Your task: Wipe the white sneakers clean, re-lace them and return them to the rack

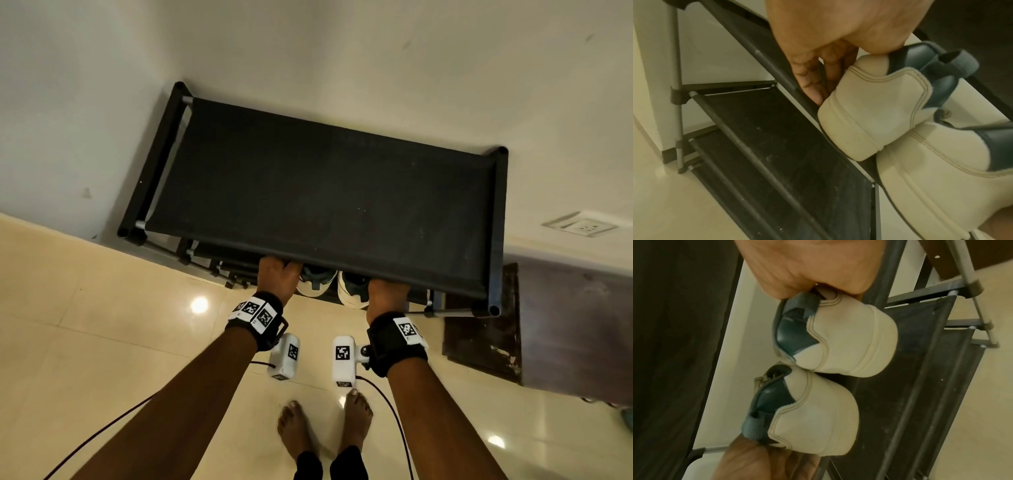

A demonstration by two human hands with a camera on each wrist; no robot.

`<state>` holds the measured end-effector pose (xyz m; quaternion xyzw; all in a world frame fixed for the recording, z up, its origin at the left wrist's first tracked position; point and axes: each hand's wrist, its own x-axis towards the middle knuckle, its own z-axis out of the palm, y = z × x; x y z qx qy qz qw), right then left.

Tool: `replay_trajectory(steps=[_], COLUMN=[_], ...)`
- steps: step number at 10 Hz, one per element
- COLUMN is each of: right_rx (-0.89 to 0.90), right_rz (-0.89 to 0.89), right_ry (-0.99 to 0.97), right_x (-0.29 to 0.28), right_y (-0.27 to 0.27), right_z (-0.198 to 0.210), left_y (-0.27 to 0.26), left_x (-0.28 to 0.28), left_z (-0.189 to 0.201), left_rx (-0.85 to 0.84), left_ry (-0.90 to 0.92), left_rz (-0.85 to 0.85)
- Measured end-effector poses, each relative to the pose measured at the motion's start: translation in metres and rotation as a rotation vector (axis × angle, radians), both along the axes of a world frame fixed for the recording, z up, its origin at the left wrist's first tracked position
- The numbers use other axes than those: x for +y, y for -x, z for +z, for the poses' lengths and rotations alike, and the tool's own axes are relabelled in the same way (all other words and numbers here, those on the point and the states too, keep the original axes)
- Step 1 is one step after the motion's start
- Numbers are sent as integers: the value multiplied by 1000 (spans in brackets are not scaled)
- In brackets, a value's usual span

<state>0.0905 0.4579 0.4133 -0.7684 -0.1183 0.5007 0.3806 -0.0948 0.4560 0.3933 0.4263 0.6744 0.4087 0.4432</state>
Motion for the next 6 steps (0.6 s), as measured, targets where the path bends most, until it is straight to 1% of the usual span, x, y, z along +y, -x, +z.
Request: replay_trajectory(steps=[1,2,3,4,5,6], right_rx=[30,10,-34,-307,-435,-539], right_rz=[-1,-74,23,156,336,457], right_ry=[72,5,-102,-243,-241,-233], right_x=[1,2,-6,-34,-62,-87], right_y=[0,0,7,9,8,9], right_z=[-6,-4,19,45,56,66], left_y=[1,-1,-6,-13,-17,-19], left_x=[1,-5,-15,-36,-62,-90], left_z=[7,12,19,42,72,88], left_rx=[18,107,241,309,380,473], left_ry=[-16,-49,42,15,-7,-15], left_rz=[-12,-37,-59,-108,-209,-293])
